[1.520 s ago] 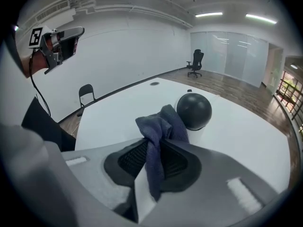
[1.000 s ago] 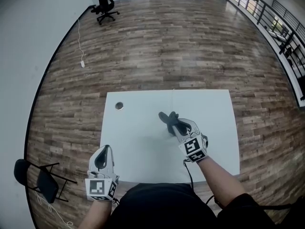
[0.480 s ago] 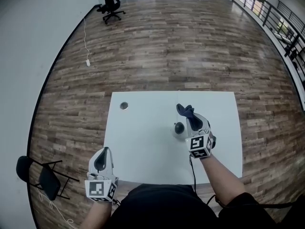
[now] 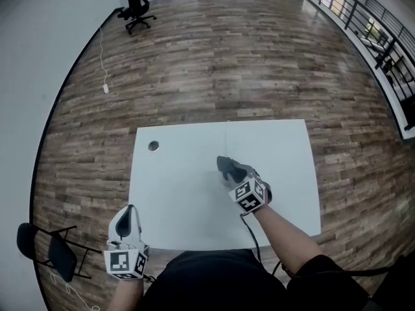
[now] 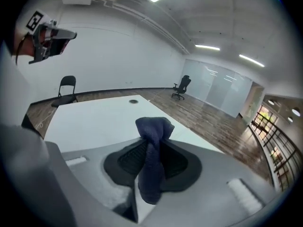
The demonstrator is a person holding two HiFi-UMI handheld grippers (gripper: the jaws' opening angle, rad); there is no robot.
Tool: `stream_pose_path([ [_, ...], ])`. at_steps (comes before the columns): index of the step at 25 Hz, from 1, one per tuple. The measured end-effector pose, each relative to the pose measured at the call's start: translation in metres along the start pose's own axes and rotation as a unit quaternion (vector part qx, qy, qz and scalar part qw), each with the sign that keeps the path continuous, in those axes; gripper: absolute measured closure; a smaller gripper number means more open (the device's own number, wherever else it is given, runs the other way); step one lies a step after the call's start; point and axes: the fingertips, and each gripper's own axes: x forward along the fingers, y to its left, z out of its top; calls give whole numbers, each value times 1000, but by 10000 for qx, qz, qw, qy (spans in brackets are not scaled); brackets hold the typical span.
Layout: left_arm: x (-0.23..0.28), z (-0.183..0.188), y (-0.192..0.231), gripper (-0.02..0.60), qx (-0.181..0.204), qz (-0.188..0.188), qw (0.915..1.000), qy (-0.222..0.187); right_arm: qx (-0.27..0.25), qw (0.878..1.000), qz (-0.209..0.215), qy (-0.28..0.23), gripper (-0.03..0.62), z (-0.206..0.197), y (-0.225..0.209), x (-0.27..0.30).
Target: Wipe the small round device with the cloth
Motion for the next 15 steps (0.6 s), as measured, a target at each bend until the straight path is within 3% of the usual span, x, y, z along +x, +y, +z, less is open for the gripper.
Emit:
stream_pose_path([
  [6, -1, -13, 18, 574, -213, 80, 9997, 62, 737, 9969, 250, -62, 514, 4, 3, 9],
  [10, 3, -10, 18, 574, -199, 37, 9998, 15, 1816, 9828, 304, -133, 514, -7, -7, 12],
  [15, 4, -8, 19, 574, -210, 29, 9998, -29, 2455, 9685, 389, -162, 514, -17, -8, 11],
])
